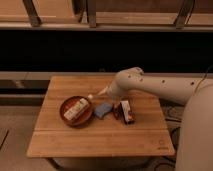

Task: Place the white sponge in the ceramic cup

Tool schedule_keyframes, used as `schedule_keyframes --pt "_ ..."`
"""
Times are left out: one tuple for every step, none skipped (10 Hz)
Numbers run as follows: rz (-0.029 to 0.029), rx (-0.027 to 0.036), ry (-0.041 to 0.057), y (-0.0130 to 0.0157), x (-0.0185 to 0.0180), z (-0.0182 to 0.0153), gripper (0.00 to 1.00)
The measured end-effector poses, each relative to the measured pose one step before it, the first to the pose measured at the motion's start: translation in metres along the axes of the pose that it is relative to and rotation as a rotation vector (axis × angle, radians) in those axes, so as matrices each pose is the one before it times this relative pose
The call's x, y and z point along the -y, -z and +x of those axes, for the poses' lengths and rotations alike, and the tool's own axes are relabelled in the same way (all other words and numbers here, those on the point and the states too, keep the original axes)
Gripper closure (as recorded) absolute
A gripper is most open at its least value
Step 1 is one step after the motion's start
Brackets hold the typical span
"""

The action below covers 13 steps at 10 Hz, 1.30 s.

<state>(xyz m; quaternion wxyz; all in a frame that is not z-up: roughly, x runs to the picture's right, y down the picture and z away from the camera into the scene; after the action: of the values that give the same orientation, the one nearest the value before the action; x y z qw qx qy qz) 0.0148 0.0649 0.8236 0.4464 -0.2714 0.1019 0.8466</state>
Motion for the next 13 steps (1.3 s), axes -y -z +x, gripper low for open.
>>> schedule_keyframes --pt "0.00051 -0.00087 0.00104 -0.00043 -0.00035 0.00045 0.35" --pt "0.00308 -0.00094 0.00399 0.00055 -0.00088 0.00096 0.35" --pt "0.02043 -0.00201 0.00146 0.00136 0.00594 0.00088 0.35" --pt "0.03875 -0.00353 -0.0233 0.00066 0.01696 -0.00202 0.35" --pt "0.03839 -0.00543 -0.03215 -0.00177 0.01848 -0.00334 0.35" --pt "0.02602 -0.00969 -0.02267 -0.00465 0.00923 -0.00054 0.35" --pt "0.01614 -0.01333 -0.02262 -0.00681 0.00502 0.00002 0.35" --pt "0.00352 -0.02442 -0.02345 -0.00976 -0.00117 0.00259 0.35" --pt "-0.00096 -0.0178 -0.01959 -0.00712 -0.00043 -0.00003 0.35" --pt "-0.0054 -0.01406 -0.01325 -0.00489 -0.00293 0.0 0.35" --pt "-0.00745 -0.02148 -0.00968 -0.00749 -0.00472 0.00023 0.35" --pt "-0.00596 -0.02162 0.00373 -0.00811 -0.00733 0.00304 0.35" --pt "-0.00306 -0.01714 0.0039 -0.00659 -0.00519 0.00262 0.35"
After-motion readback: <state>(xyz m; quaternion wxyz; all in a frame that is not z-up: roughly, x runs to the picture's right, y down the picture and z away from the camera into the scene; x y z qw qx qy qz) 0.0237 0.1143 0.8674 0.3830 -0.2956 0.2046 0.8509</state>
